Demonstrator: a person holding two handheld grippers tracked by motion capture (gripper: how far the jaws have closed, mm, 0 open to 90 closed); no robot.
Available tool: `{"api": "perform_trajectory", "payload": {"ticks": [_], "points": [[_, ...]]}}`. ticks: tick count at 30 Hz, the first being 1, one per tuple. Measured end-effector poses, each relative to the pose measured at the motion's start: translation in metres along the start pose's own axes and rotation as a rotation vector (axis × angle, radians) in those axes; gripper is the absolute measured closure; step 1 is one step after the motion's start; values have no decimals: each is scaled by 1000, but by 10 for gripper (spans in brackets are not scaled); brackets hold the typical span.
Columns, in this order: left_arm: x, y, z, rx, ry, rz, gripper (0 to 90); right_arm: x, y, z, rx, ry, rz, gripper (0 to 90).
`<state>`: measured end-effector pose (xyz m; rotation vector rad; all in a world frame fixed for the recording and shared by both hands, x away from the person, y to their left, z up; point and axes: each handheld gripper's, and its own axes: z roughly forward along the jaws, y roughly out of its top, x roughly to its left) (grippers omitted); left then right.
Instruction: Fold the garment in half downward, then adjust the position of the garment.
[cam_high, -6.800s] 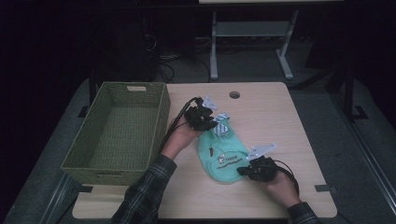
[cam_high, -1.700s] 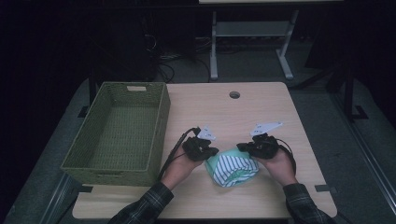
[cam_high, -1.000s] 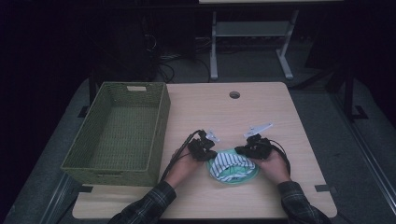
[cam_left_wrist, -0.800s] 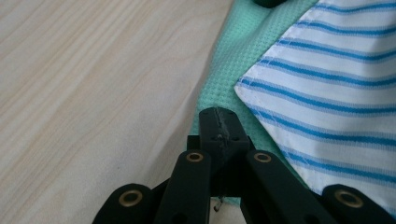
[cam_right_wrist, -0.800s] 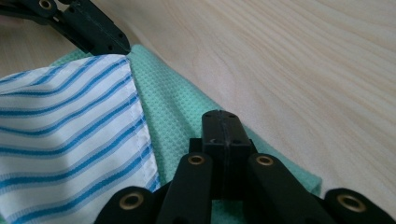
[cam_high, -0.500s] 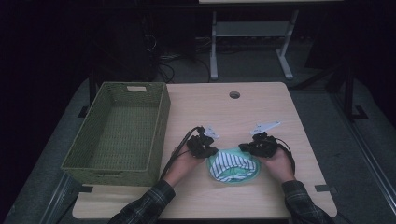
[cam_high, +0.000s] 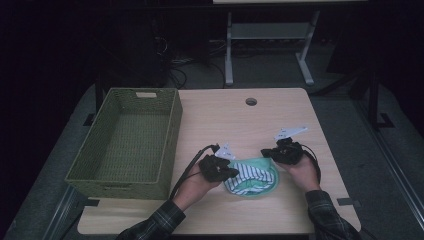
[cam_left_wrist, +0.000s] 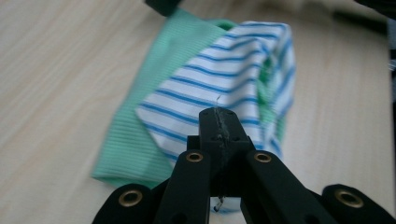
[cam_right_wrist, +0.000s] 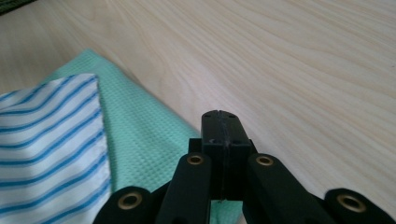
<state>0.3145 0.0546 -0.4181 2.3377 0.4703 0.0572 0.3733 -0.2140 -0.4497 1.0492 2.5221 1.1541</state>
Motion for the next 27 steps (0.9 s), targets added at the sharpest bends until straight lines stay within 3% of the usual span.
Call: {"api": "perform_trajectory", "payload": {"ticks": [7,16,21,27], "points": [[-16,-10,4,20,-51,4,897,-8,-1,6,8,-7,12,898],[-21,-14,30,119,-80,35,897,-9,-8,12,45,-2,16,898],[-17,-16,32,137,-48,51,897,-9,-13,8,56,-3,7,898],[-5,-17,29,132,-16,29,897,-9,-17,1,61,1,11,898]]}}
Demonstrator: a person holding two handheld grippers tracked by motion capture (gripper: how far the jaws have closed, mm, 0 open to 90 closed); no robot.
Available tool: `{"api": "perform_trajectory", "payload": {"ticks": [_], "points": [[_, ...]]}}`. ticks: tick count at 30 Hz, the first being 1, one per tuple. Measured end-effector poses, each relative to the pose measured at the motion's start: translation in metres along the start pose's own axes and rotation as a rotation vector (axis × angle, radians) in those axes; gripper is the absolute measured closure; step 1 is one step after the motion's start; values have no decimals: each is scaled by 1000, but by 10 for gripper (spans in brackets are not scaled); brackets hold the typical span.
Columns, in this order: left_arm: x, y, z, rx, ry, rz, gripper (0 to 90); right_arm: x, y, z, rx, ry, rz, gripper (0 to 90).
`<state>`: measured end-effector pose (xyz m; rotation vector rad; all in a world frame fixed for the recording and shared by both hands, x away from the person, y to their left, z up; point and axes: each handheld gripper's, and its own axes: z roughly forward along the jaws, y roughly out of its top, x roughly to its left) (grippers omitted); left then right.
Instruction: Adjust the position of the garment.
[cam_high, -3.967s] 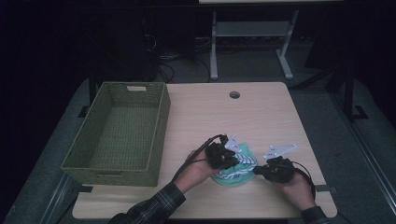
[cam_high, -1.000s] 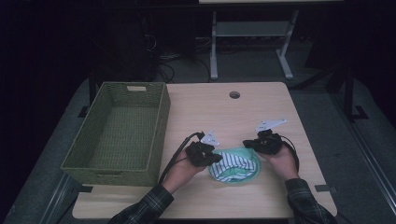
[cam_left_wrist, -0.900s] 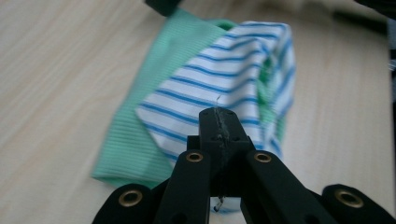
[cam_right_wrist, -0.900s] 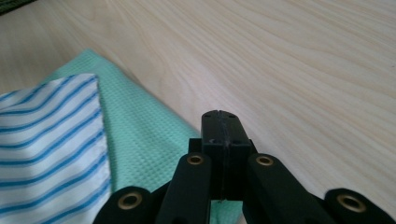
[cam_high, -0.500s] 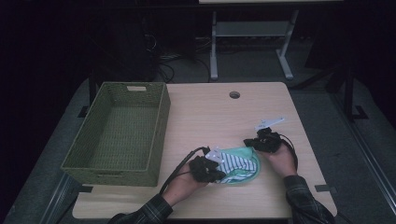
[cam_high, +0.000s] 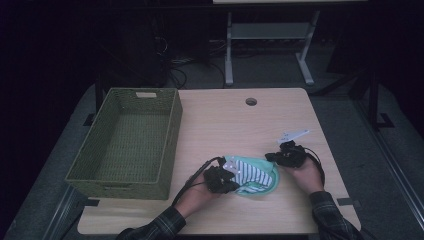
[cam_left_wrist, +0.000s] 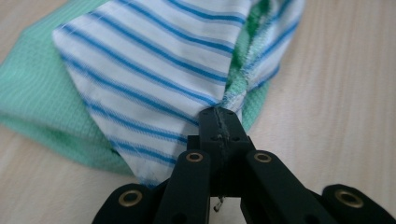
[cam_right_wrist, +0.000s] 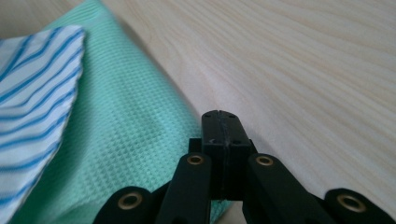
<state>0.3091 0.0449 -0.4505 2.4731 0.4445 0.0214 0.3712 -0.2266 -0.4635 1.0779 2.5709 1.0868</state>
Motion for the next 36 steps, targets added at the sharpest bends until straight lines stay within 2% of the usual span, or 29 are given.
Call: {"api": "perform_trajectory", "payload": {"ticks": [1,2,5,11,12,13,24,27,31,36], "points": [[3,0,-1,6,7,6,897,0,-1,0,-9,2,-6,898],[4,0,0,-7,10,-13,897,2,-2,-2,-3,4,3,898],[11,-1,-2,-2,22,-22,897,5,-6,-5,-6,8,-8,898],[26,3,-2,8,69,-25,897,14,-14,-14,2,26,-2,898],[28,4,0,-6,71,-43,897,15,-16,-14,3,26,-10,898],[31,4,0,-6,76,-45,897,16,-18,-16,6,30,-10,898],[58,16,5,-7,124,-56,897,42,-30,-23,25,79,-52,898],[61,19,5,-6,127,-47,897,46,-32,-24,22,83,-57,898],[62,19,3,-18,124,-59,889,47,-32,-26,15,78,-53,897],[60,21,-9,-41,121,-55,818,43,-34,-33,-20,36,-34,827]]}}
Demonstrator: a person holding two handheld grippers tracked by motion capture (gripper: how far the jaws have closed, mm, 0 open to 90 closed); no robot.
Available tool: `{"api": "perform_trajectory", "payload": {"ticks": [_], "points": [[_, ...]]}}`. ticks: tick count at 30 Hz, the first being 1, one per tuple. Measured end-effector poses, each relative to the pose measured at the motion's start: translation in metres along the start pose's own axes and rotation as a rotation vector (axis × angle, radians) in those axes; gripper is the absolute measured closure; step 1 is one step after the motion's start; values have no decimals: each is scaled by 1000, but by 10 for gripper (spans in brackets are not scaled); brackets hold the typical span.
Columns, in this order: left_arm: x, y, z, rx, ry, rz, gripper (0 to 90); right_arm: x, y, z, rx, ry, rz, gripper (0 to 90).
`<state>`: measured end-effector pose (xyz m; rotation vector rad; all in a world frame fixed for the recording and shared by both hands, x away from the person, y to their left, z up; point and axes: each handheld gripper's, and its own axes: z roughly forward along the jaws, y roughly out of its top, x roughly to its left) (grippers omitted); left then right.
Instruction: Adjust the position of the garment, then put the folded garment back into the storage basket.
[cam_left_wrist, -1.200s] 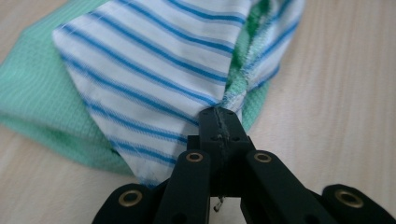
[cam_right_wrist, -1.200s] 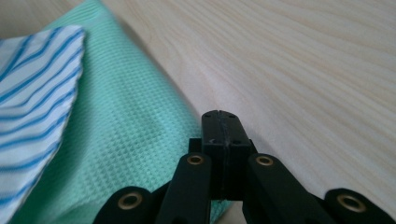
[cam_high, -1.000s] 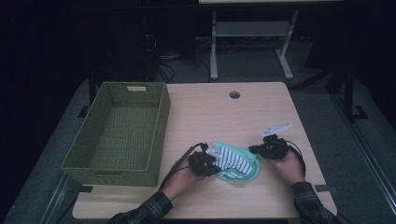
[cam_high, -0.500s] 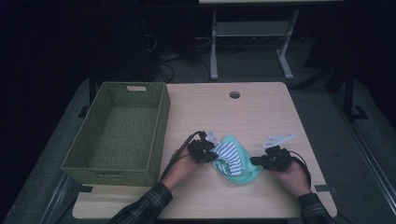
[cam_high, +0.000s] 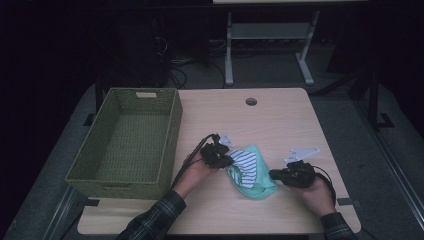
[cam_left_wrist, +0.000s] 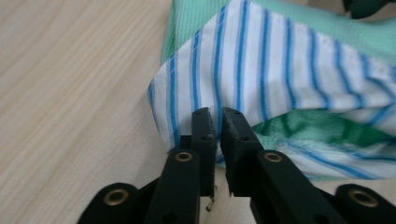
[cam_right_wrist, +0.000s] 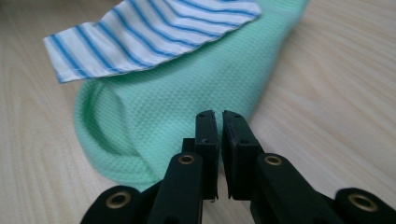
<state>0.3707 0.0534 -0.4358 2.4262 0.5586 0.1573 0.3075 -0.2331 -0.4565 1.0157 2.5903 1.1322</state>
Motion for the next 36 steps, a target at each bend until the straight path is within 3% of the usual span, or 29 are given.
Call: {"api": "perform_trajectory", "payload": {"ticks": [3,8,12,16,21,29,36], "points": [[-2,4,-9,-12,-11,10,748,-4,-3,-4,-12,-33,16,734],[-7,11,-19,-25,-39,30,606,-15,-12,-11,-43,-106,51,476],[-13,18,-17,-9,-78,42,482,-25,-20,-14,-42,-149,100,359],[-19,23,-13,8,-111,51,420,-36,-26,-12,-28,-171,137,280],[-24,24,-4,26,-123,58,340,-41,-28,-10,-16,-200,147,228],[-31,18,11,95,-145,102,210,-38,-28,-5,-21,-228,111,185],[-38,12,24,157,-129,144,159,-38,-28,-5,-21,-233,105,184]]}}
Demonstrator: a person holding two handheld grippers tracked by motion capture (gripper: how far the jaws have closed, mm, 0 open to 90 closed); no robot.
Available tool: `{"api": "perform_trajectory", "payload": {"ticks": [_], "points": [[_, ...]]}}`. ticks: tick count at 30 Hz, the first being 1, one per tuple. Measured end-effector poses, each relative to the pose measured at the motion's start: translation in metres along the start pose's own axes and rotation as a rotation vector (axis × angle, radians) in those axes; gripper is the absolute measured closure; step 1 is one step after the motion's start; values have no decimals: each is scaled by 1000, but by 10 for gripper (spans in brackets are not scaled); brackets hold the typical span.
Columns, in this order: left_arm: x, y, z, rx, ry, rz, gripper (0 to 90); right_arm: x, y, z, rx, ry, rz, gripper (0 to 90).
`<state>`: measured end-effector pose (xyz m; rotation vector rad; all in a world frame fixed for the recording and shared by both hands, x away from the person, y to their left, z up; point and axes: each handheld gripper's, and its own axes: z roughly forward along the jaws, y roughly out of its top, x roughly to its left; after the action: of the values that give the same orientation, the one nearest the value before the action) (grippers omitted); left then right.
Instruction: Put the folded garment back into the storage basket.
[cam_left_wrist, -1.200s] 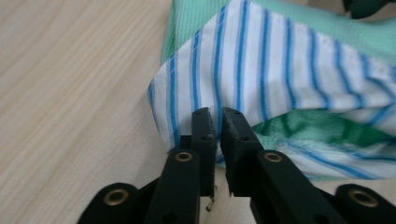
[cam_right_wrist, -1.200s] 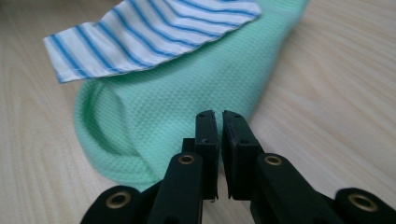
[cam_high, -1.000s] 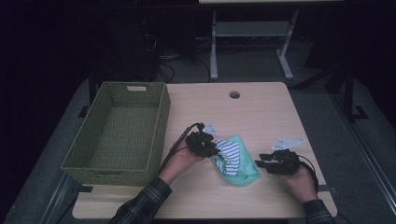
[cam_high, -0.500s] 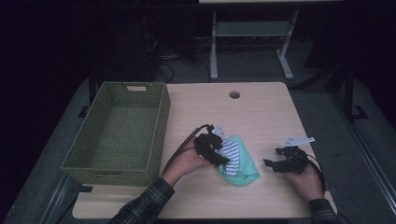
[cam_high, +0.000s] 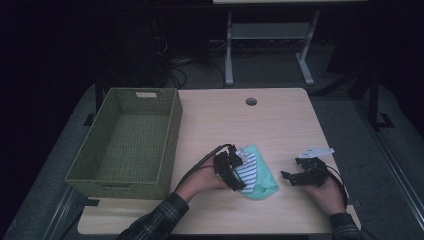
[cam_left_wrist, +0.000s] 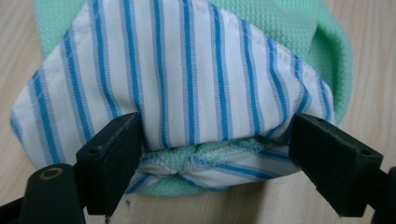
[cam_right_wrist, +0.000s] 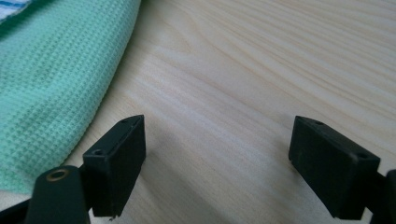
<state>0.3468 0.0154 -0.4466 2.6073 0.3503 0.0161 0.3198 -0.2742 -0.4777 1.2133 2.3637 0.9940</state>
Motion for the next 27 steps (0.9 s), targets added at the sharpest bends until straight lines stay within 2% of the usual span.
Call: {"api": "perform_trajectory", "payload": {"ticks": [4,8,15,24,27], "points": [[-2,-2,3,20,3,19,149,0,0,0,2,-4,-5,183],[-2,-5,5,18,0,39,143,0,0,0,1,-4,-4,182],[-4,-6,5,26,21,73,161,1,-1,1,-3,-3,-6,153],[0,-8,-1,12,35,57,398,2,-2,3,-23,-3,-3,123],[0,-8,-3,11,33,61,502,2,-2,4,-28,-5,-2,113]]}}
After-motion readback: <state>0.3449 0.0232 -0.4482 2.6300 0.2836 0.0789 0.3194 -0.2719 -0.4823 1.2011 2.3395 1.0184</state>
